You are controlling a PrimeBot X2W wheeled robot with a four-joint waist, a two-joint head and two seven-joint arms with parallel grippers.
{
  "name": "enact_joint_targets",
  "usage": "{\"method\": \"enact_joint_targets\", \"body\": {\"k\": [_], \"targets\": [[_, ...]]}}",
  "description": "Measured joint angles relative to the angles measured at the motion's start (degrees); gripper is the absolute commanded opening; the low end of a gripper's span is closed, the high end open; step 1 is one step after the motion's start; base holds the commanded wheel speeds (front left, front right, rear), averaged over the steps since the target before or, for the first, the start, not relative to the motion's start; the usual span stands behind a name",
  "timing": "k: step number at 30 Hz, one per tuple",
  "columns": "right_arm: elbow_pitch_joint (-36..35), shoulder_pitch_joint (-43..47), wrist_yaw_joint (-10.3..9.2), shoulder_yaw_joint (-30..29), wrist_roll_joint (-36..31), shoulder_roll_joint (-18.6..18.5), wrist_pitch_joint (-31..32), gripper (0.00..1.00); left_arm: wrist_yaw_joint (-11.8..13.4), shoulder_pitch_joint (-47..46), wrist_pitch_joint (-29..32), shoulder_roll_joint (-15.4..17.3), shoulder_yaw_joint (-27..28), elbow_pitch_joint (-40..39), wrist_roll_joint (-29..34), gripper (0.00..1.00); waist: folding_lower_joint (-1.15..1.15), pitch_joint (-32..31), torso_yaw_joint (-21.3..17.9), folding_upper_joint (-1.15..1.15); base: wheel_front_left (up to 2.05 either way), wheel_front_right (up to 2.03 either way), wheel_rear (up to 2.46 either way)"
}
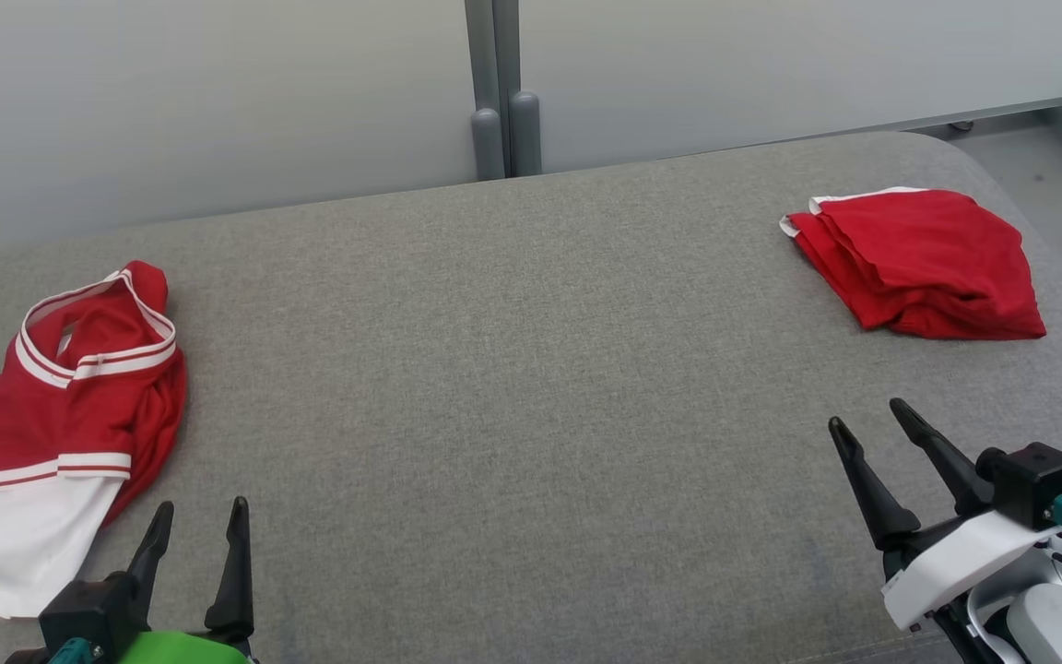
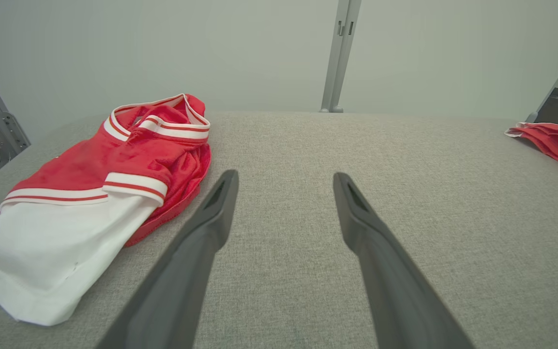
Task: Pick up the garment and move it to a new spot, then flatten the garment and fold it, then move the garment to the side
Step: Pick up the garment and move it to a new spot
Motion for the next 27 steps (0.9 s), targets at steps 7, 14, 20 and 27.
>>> {"method": "enact_joint_targets", "body": {"k": [7, 14, 20, 27], "targets": [[0.0, 0.1, 0.47, -1.3, -0.5, 0.2, 0.0, 1.00, -0.2, 0.0, -0.1, 0.0, 0.2, 0.4, 0.0, 1.00, 0.00, 0.3, -0.1, 0.00, 0.00, 0.00, 0.00], [0.0, 1.1, 1.08, -2.6, -1.1, 0.3, 0.0, 1.00, -0.8, -0.6, -0.1, 0.0, 0.0, 1.1, 0.0, 1.00, 0.00, 0.6, 1.4, 0.00, 0.00, 0.00, 0.00], [0.1, 1.0, 2.59, -2.1, -1.6, 0.4, 0.0, 1.00, -0.6, -1.2, -0.1, -0.4, 1.3, 1.7, 0.0, 1.00, 0.00, 0.7, 4.6, 0.00, 0.00, 0.00, 0.00], [1.5, -1.4, 4.54, 2.0, -3.4, 0.8, 0.0, 1.00, 0.7, 2.2, -0.5, -0.6, 7.4, 1.9, -0.9, 1.00, 0.00, 0.3, 9.6, 0.00, 0.00, 0.00, 0.00]]}}
